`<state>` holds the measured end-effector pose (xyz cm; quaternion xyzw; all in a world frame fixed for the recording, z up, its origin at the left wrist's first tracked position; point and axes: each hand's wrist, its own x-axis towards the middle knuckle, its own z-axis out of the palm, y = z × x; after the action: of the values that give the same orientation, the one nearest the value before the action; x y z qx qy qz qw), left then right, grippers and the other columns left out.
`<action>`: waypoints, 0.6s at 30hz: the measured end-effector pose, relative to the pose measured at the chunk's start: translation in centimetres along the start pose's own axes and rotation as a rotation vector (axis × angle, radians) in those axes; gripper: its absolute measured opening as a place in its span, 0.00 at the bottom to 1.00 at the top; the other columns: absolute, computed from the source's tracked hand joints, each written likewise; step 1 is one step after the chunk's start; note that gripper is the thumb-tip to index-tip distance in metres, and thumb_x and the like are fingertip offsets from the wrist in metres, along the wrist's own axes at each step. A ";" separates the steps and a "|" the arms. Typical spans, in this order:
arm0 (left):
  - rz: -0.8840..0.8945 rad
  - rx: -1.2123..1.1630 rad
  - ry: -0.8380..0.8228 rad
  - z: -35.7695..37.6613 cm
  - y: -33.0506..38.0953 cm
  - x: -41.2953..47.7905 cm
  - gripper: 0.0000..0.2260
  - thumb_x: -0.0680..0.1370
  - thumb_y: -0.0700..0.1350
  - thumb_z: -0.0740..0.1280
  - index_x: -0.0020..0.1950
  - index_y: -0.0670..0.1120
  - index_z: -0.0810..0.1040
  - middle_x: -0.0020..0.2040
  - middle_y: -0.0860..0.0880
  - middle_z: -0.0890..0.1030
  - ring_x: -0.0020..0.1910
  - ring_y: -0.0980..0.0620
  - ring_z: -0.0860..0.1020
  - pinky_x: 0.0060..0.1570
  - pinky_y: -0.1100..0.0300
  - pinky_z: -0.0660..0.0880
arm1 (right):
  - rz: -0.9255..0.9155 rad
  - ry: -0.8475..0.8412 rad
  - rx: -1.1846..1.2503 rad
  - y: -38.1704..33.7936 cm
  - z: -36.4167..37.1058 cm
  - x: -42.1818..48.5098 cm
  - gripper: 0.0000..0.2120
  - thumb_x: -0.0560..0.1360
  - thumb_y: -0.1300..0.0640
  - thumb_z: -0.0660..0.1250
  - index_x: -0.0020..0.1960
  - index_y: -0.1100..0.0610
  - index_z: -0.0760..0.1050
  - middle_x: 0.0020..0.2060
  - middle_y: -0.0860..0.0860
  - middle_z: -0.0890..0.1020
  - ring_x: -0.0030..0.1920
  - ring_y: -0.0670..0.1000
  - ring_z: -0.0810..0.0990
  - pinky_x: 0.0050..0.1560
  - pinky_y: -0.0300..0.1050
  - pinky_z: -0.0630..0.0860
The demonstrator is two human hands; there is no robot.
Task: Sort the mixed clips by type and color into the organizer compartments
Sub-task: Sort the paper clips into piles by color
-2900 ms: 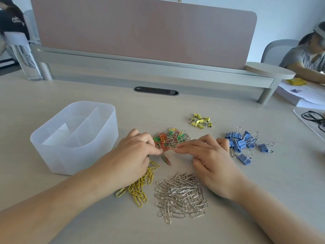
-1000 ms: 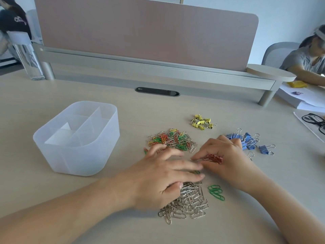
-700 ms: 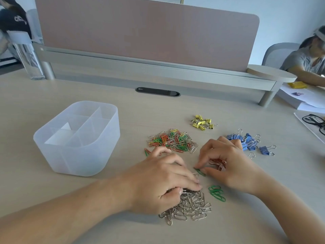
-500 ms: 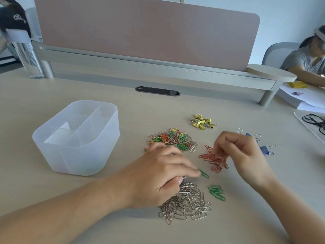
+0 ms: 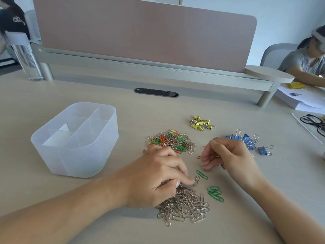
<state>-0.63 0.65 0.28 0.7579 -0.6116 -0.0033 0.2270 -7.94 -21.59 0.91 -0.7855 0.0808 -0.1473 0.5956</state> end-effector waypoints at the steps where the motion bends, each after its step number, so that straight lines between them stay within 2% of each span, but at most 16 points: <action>1: -0.012 0.003 0.008 0.0 -0.1 0.0 0.19 0.79 0.49 0.54 0.64 0.57 0.79 0.56 0.61 0.76 0.58 0.59 0.66 0.64 0.53 0.59 | -0.009 -0.041 0.019 0.1 0.2 0.0 0.20 0.82 0.64 0.56 0.37 0.69 0.78 0.33 0.63 0.81 0.33 0.58 0.81 0.34 0.40 0.79; 4: -0.039 0.067 -0.016 0.3 -0.1 0.0 0.20 0.80 0.51 0.53 0.69 0.61 0.73 0.61 0.61 0.71 0.62 0.56 0.64 0.65 0.53 0.57 | 0.002 -0.140 0.035 0.4 0.6 -0.1 0.20 0.83 0.62 0.56 0.38 0.68 0.79 0.33 0.61 0.82 0.35 0.59 0.82 0.40 0.47 0.81; 7: -0.053 0.136 -0.073 0.8 0.2 0.0 0.20 0.80 0.54 0.51 0.70 0.64 0.69 0.64 0.61 0.66 0.66 0.55 0.60 0.68 0.51 0.53 | -0.013 -0.151 0.009 0.3 0.5 -0.2 0.20 0.82 0.60 0.58 0.36 0.66 0.78 0.32 0.63 0.81 0.32 0.59 0.80 0.35 0.47 0.80; 10: -0.047 0.078 -0.072 0.7 0.3 0.1 0.20 0.80 0.54 0.50 0.67 0.63 0.74 0.63 0.61 0.68 0.66 0.56 0.60 0.68 0.52 0.52 | -0.017 -0.140 0.025 0.3 0.2 -0.2 0.21 0.82 0.62 0.57 0.34 0.64 0.78 0.29 0.64 0.80 0.27 0.59 0.78 0.30 0.47 0.78; 13: -0.047 -0.033 -0.014 0.4 0.0 0.1 0.19 0.80 0.52 0.51 0.62 0.61 0.79 0.59 0.62 0.71 0.63 0.57 0.64 0.67 0.53 0.54 | -0.099 -0.100 -0.022 0.3 0.2 -0.2 0.17 0.78 0.55 0.59 0.36 0.60 0.80 0.31 0.60 0.81 0.32 0.57 0.80 0.34 0.45 0.78; 15: -0.087 -0.052 0.040 0.3 -0.6 0.1 0.20 0.80 0.51 0.51 0.61 0.60 0.79 0.57 0.62 0.73 0.61 0.57 0.65 0.66 0.54 0.55 | -0.212 -0.053 -0.247 0.4 0.1 -0.3 0.14 0.76 0.54 0.58 0.42 0.51 0.82 0.38 0.50 0.84 0.41 0.49 0.81 0.44 0.40 0.76; 17: -0.157 -0.021 0.095 0.3 -1.1 0.1 0.21 0.79 0.51 0.50 0.62 0.59 0.79 0.56 0.62 0.73 0.59 0.59 0.65 0.65 0.55 0.58 | -0.321 -0.058 -0.585 0.6 0.3 -0.3 0.14 0.76 0.55 0.58 0.52 0.43 0.80 0.47 0.37 0.81 0.52 0.44 0.75 0.56 0.38 0.66; 18: -0.200 0.008 0.112 0.3 -1.4 0.1 0.21 0.78 0.51 0.49 0.63 0.59 0.78 0.56 0.62 0.72 0.59 0.59 0.65 0.65 0.54 0.58 | -0.339 -0.078 -0.714 0.7 0.5 -0.2 0.17 0.75 0.55 0.57 0.57 0.40 0.77 0.48 0.35 0.78 0.56 0.42 0.72 0.59 0.39 0.60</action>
<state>0.58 0.69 -0.43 0.8151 -0.5191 0.0191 0.2564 -7.93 -21.30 0.08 -0.9504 -0.0264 -0.1763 0.2549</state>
